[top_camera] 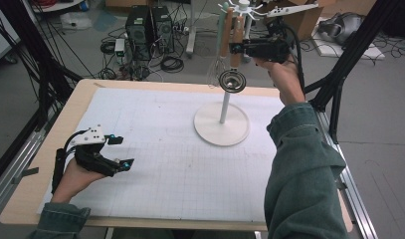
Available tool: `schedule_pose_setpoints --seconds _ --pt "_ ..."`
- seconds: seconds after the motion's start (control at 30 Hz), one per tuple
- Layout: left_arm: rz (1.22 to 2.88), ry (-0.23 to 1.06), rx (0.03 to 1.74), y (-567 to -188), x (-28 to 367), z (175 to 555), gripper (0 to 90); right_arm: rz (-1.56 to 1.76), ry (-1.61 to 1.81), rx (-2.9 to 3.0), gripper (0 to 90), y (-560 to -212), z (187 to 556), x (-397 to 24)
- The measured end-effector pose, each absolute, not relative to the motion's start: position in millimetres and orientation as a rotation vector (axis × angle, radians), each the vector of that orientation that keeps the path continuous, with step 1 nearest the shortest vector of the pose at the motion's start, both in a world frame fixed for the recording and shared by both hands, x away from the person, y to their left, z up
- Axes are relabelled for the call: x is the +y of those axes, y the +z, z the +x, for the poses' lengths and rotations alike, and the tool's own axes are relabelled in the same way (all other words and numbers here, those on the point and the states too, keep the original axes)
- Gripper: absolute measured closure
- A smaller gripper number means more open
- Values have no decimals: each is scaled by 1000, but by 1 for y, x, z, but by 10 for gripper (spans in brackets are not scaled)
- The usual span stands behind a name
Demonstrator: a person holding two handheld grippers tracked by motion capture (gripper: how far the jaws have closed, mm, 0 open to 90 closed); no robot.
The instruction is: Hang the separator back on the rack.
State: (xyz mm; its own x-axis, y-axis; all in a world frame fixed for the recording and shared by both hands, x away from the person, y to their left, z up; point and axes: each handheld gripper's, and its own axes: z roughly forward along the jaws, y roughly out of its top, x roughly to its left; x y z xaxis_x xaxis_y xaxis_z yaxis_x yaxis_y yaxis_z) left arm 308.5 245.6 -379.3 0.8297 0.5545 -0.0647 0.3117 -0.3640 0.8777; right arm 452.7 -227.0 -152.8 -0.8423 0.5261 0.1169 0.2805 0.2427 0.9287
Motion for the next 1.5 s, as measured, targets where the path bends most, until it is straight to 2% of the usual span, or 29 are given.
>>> schedule_pose_setpoints --seconds 0.27,0.93,1.23,1.5 --pt "1976 297 638 -379 247 309 87 769 1659 2265 664 -155 451 -229" --pt "1970 291 650 -379 248 308 87 801 1722 2161 419 -172 426 -252" --pt "1977 282 655 -382 248 309 87 820 1703 2123 330 -193 407 -265" --pt "1970 281 668 -383 249 310 73 824 1706 2117 288 -212 392 -269"
